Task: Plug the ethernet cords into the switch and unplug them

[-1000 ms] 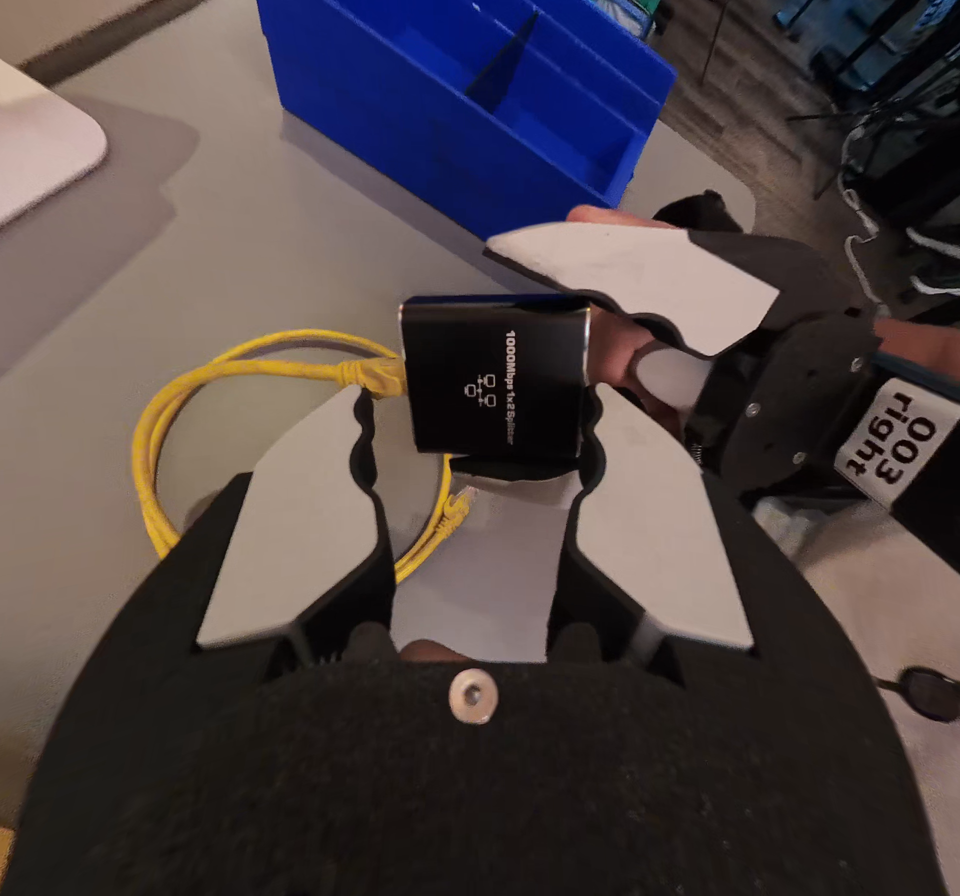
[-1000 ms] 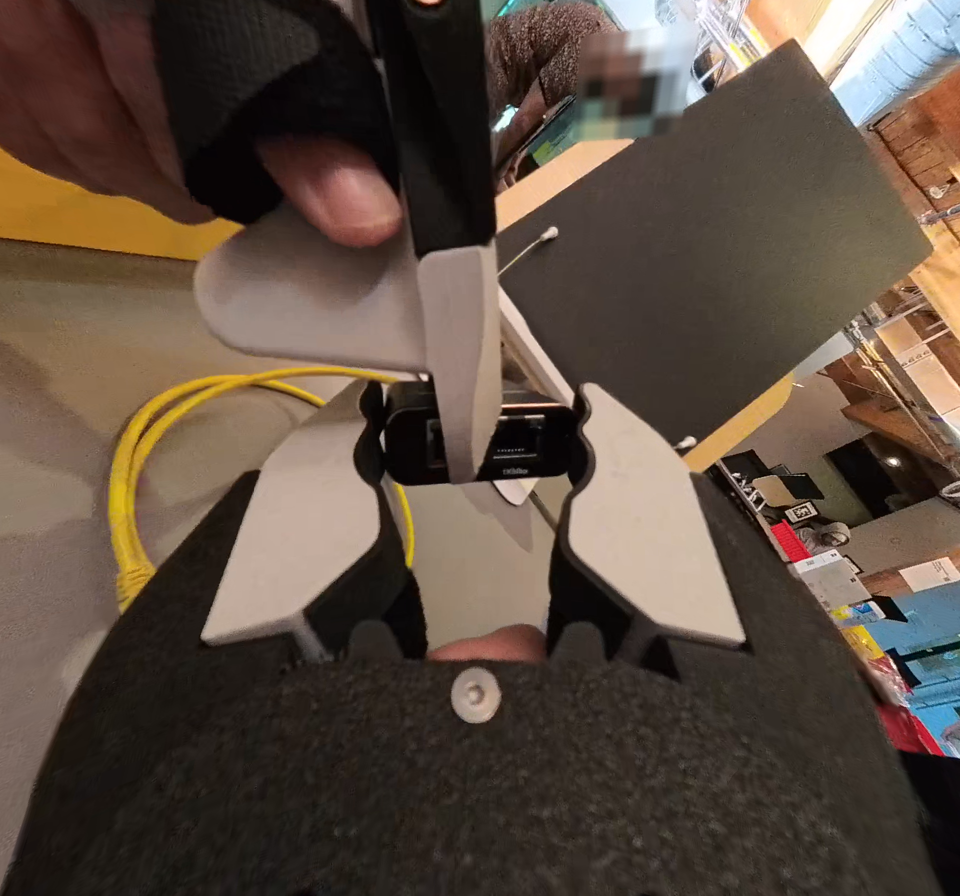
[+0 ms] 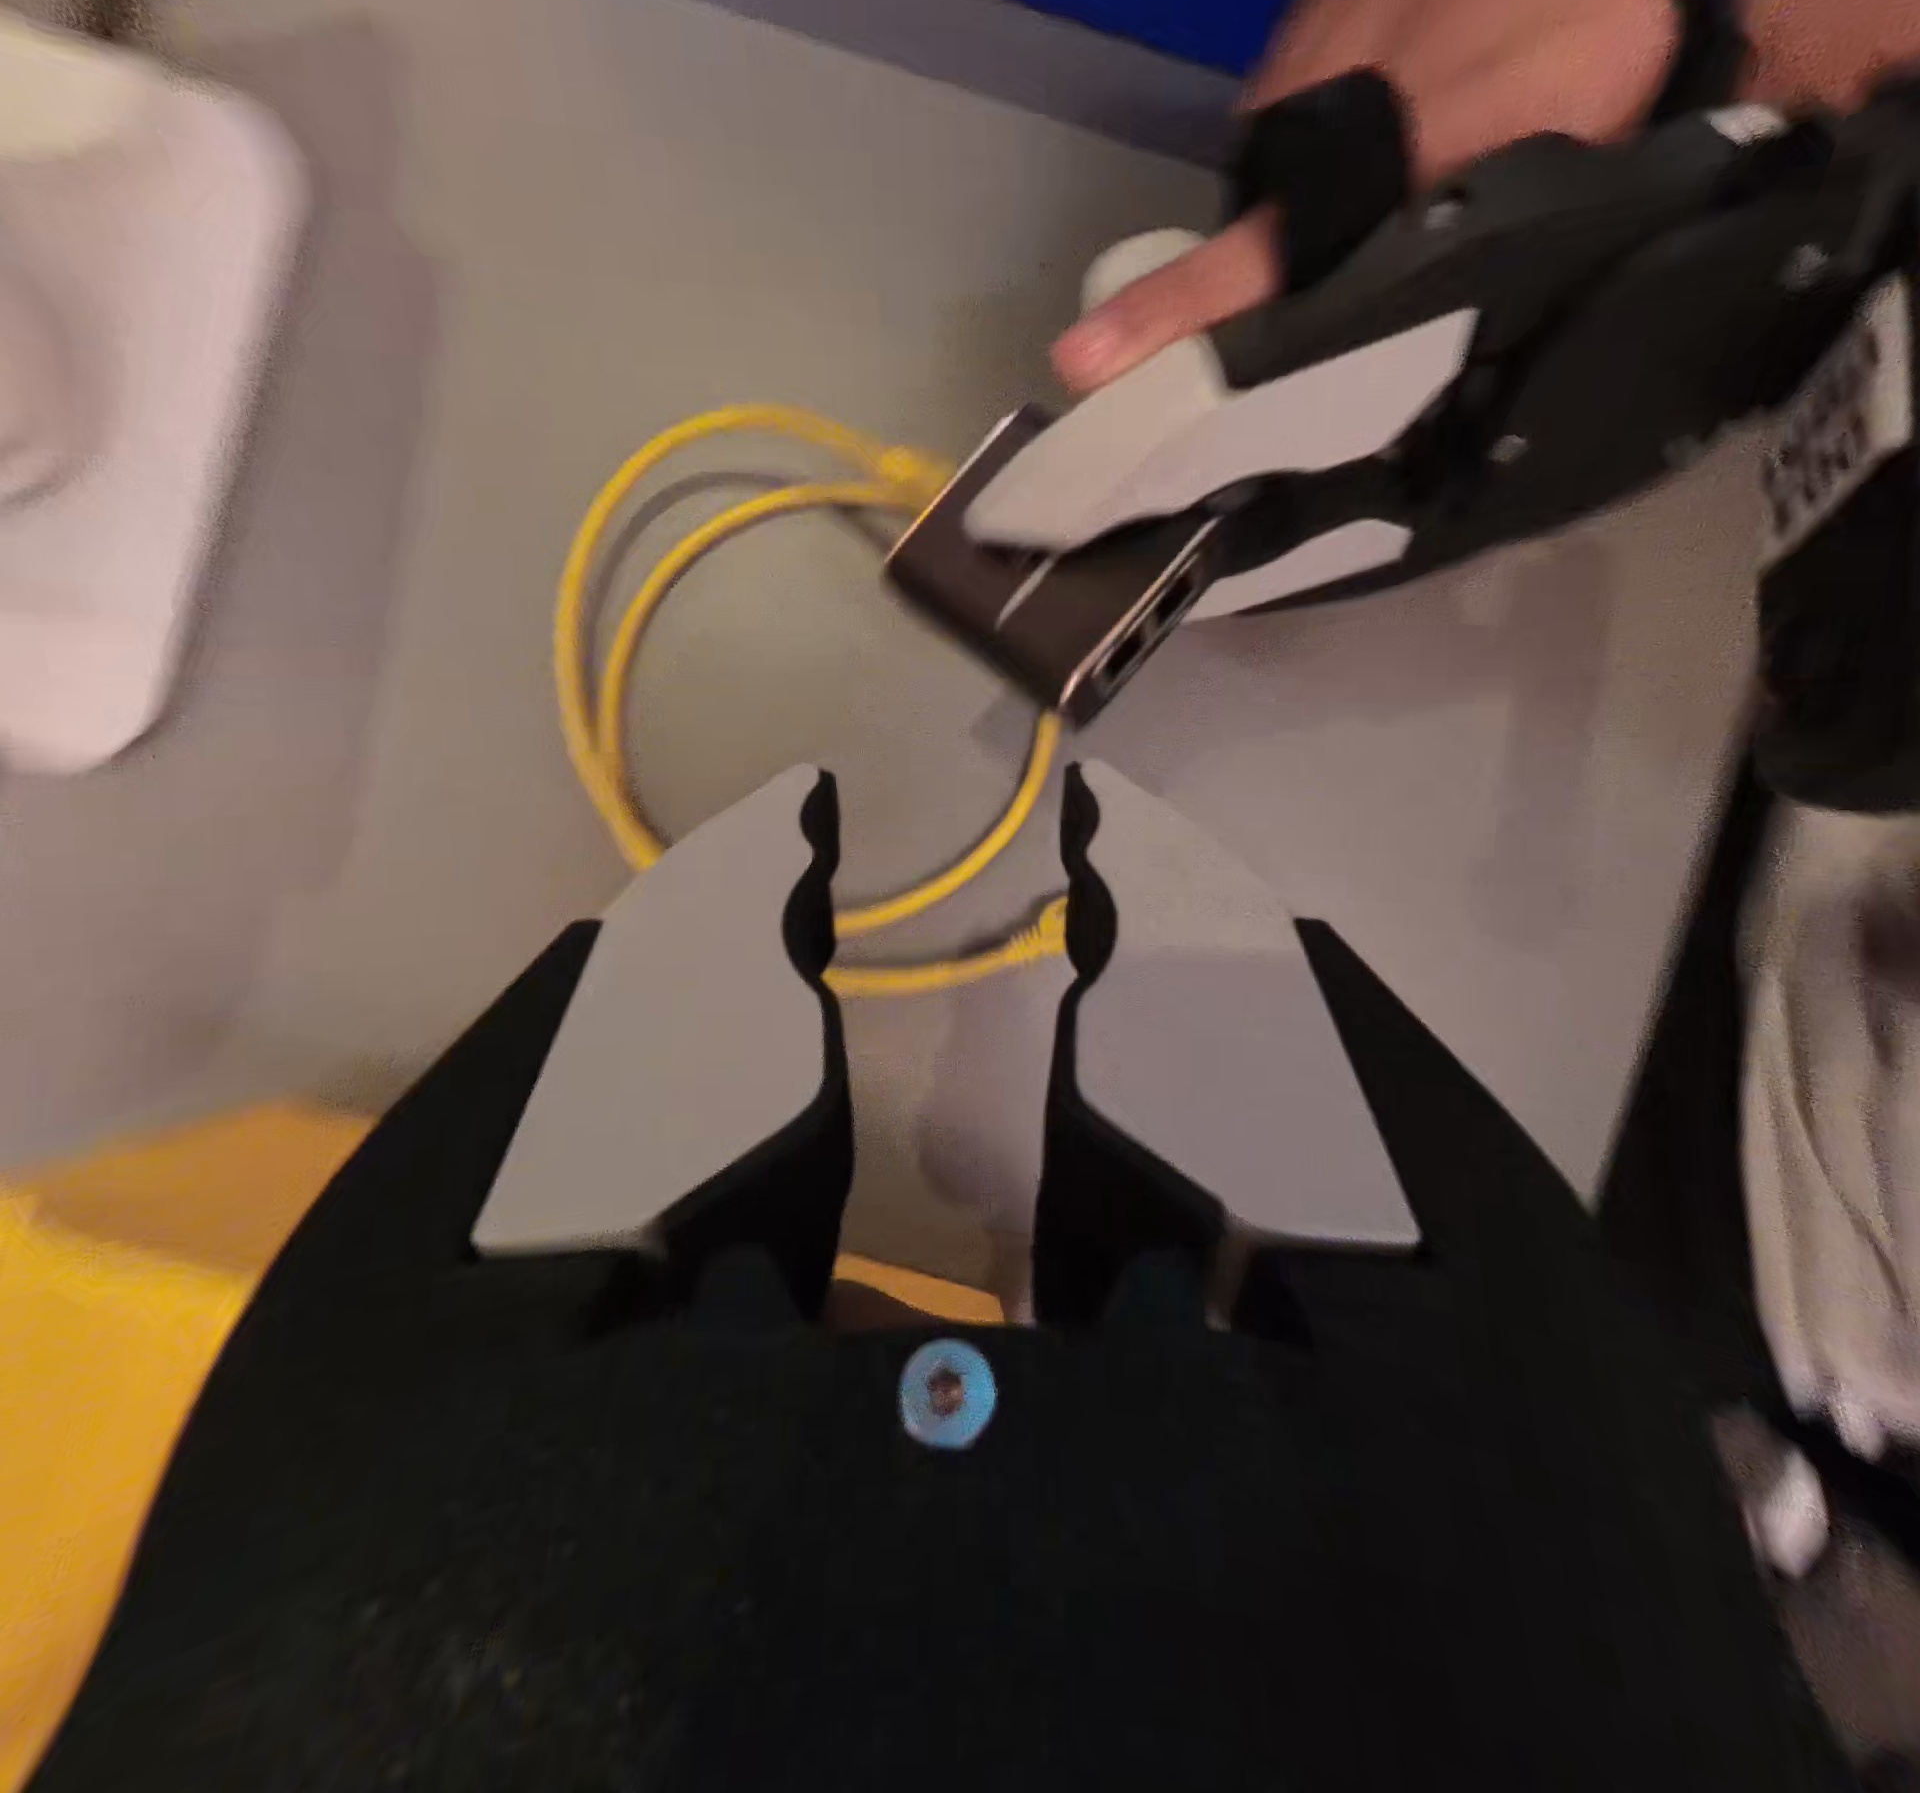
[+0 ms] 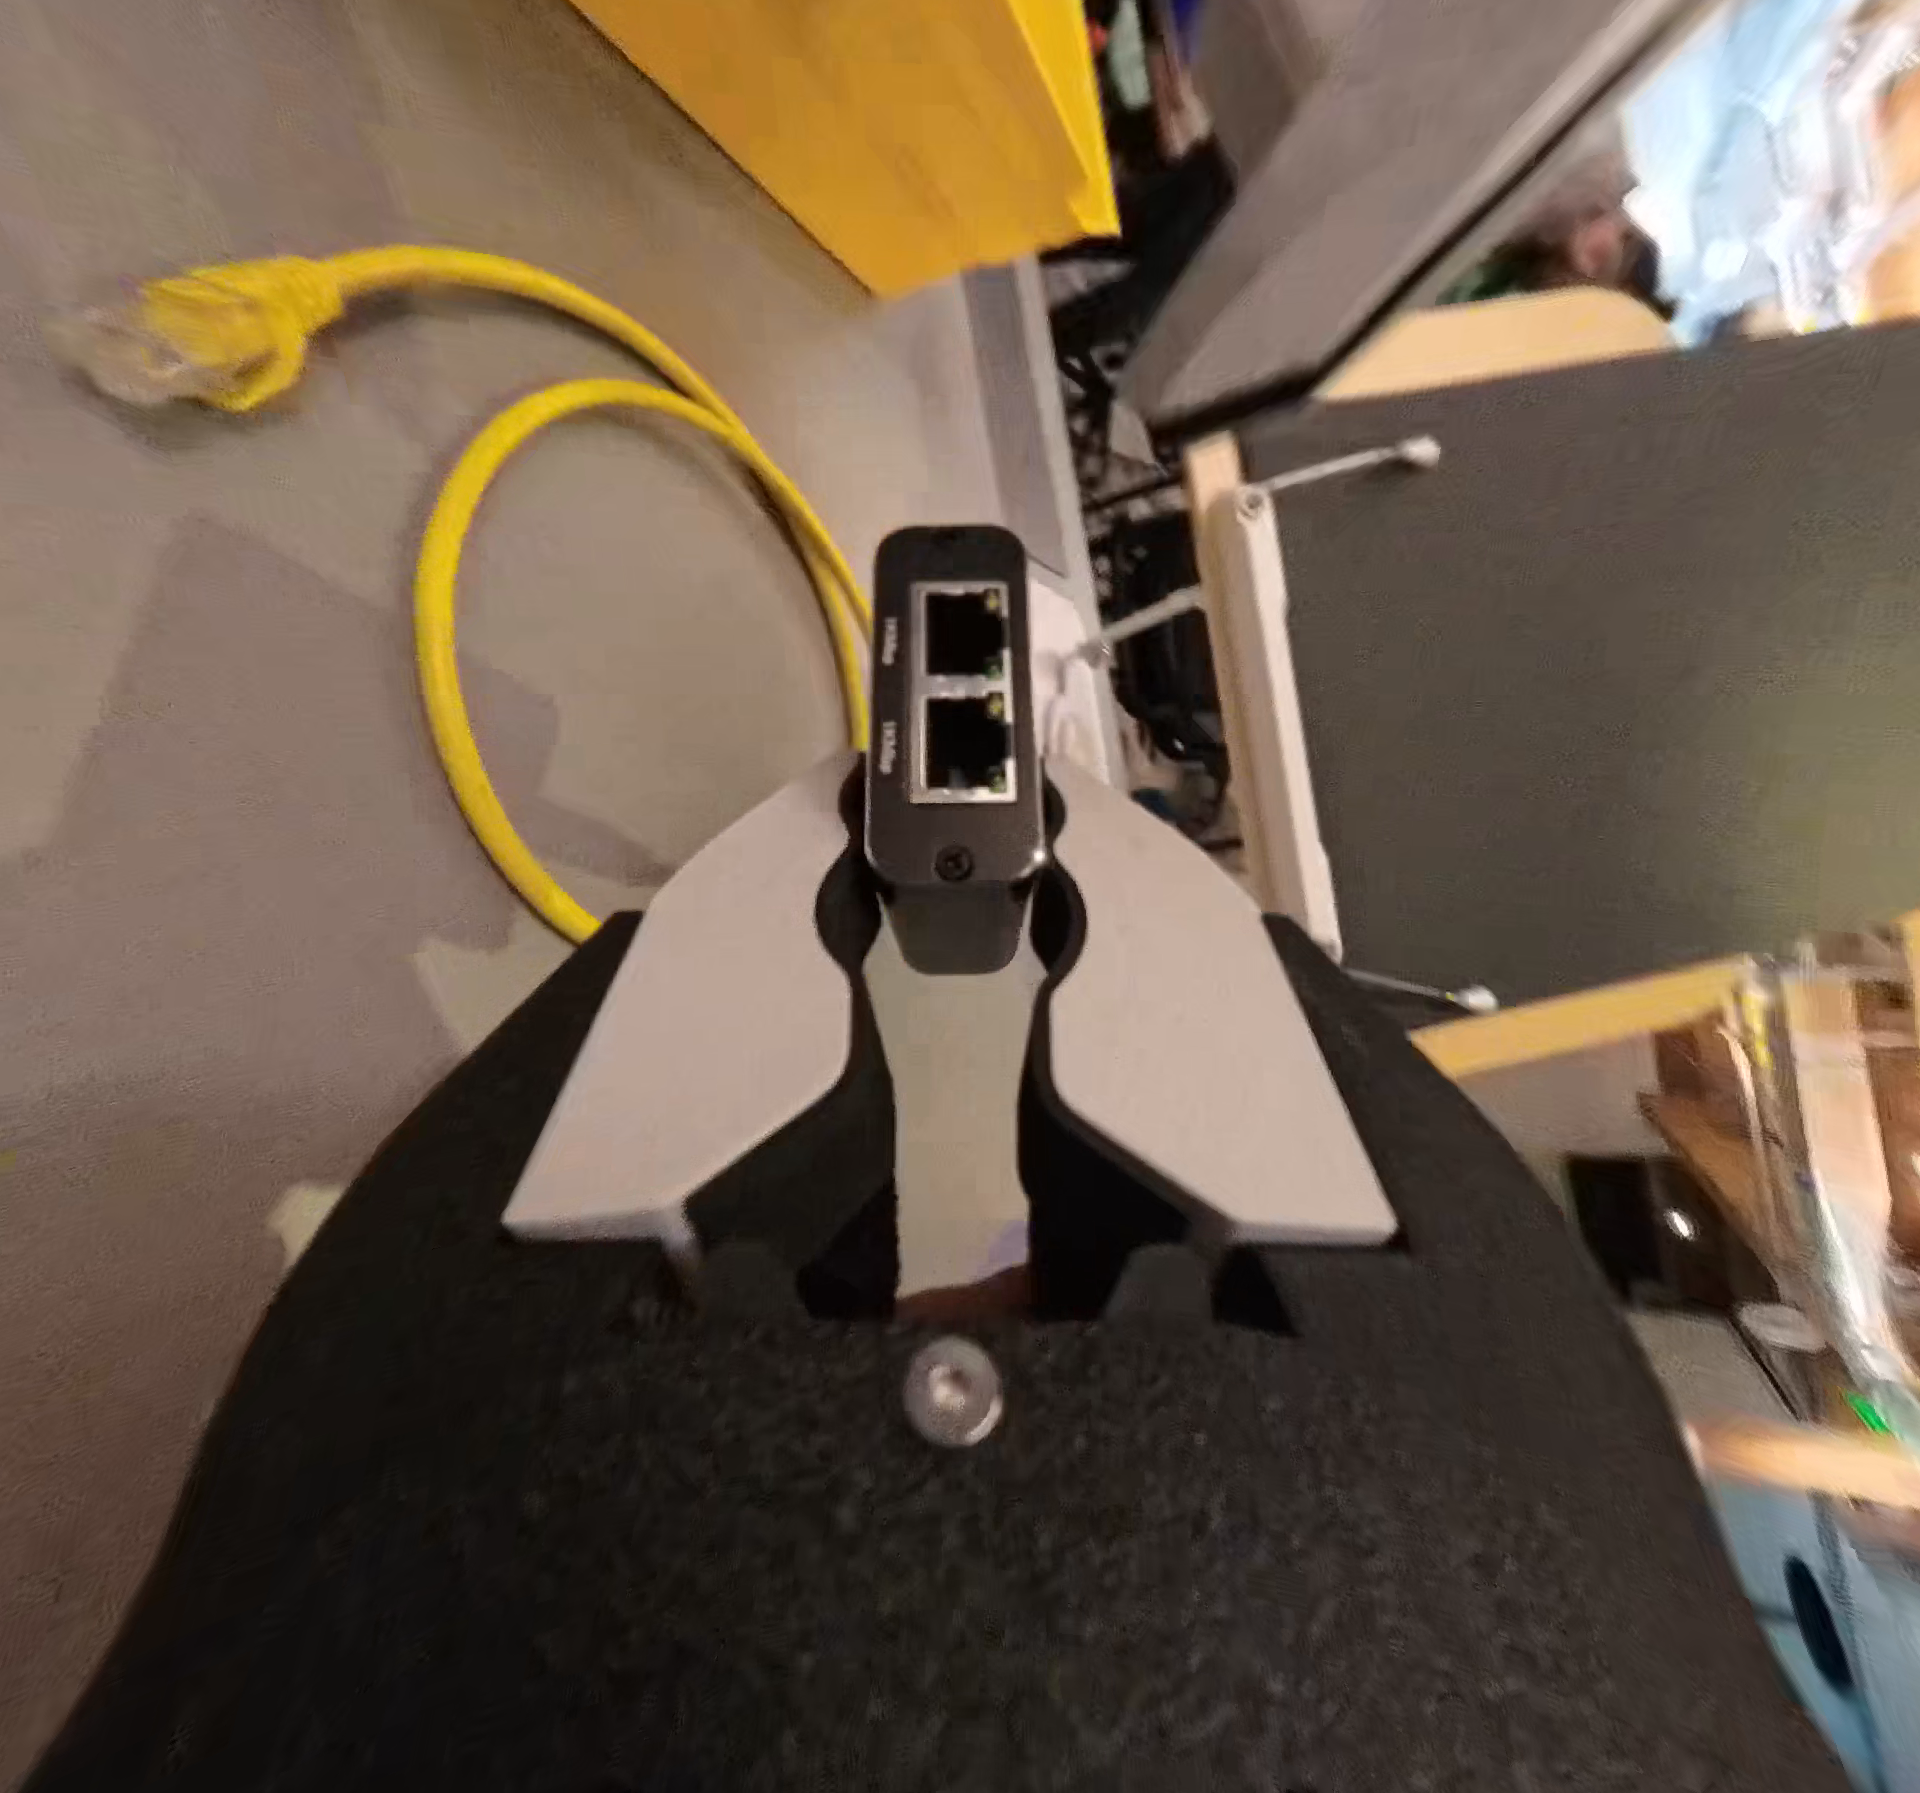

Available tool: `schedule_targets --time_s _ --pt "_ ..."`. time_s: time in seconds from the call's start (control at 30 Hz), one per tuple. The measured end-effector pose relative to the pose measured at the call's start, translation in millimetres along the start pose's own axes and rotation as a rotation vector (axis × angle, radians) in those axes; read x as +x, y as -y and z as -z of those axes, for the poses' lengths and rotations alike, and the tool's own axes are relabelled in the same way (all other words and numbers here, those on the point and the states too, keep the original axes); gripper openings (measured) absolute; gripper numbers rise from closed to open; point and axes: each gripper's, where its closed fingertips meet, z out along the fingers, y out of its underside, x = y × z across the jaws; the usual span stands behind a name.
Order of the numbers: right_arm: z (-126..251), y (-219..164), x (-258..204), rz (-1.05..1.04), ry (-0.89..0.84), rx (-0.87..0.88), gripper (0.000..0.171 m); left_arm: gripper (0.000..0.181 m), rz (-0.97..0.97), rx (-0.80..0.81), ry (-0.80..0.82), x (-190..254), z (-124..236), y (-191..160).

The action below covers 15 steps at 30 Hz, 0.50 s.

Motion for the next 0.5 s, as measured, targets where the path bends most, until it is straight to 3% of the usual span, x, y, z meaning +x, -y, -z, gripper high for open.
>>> schedule_targets --time_s 0.07,0.13,0.27,0.4,0.5 --pt "-11 -13 14 -0.056 -0.094 -0.052 0.027 0.039 0.155 0.115 0.219 -21 26 -14" --pt "-22 -19 16 -0.084 -0.092 -0.040 0.026 0.035 0.316 0.255 0.313 -12 42 -38" --pt "-42 -21 5 -0.087 -0.076 0.029 0.026 0.030 0.521 0.568 0.256 61 38 -80" --pt "-40 -33 0 -0.026 -0.090 0.034 0.026 0.030 0.652 0.655 0.260 120 7 -133" --pt "-23 -41 0 -0.131 -0.078 0.027 0.026 0.033 0.782 0.709 0.211 145 -9 -156"
